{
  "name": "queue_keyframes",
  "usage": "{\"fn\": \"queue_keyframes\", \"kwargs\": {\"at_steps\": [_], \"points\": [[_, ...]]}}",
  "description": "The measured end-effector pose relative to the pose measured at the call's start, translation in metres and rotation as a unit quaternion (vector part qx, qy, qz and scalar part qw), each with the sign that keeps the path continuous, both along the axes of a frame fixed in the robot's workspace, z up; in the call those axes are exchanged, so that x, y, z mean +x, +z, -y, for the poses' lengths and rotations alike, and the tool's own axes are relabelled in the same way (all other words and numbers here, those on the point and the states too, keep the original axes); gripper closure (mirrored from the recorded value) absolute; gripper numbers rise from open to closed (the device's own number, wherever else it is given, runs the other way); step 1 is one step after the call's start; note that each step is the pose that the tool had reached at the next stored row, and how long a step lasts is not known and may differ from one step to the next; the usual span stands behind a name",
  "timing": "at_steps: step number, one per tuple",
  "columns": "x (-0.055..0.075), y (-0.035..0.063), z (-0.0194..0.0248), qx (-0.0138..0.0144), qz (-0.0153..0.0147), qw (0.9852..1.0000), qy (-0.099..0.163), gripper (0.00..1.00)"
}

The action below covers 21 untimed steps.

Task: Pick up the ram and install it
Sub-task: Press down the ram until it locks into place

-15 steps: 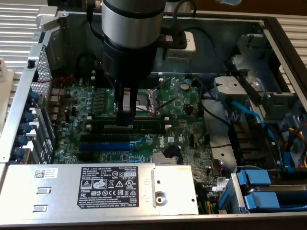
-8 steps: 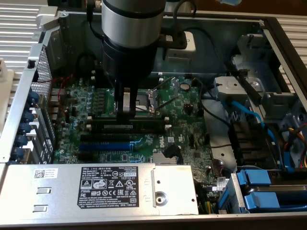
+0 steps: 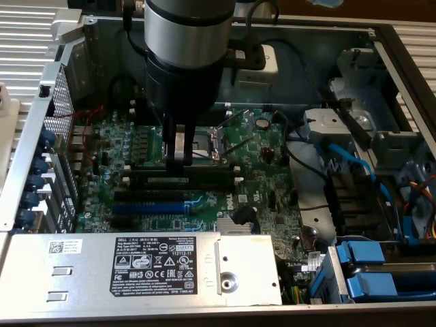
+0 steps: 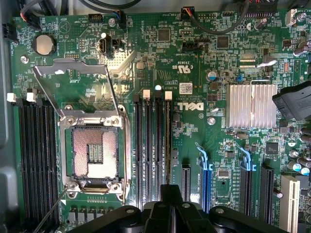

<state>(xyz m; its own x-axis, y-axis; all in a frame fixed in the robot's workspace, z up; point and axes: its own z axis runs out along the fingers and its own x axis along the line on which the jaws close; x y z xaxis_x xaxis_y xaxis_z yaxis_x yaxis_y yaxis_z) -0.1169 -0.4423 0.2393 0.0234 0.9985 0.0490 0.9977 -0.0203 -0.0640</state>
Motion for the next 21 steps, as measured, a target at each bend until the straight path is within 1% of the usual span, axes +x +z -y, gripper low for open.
{"fn": "queue_keyframes", "kwargs": {"at_steps": [21], "points": [[0.0022, 0.0019, 0.0001, -0.0001, 0.0000, 1.0000, 0.000, 0.89]]}}
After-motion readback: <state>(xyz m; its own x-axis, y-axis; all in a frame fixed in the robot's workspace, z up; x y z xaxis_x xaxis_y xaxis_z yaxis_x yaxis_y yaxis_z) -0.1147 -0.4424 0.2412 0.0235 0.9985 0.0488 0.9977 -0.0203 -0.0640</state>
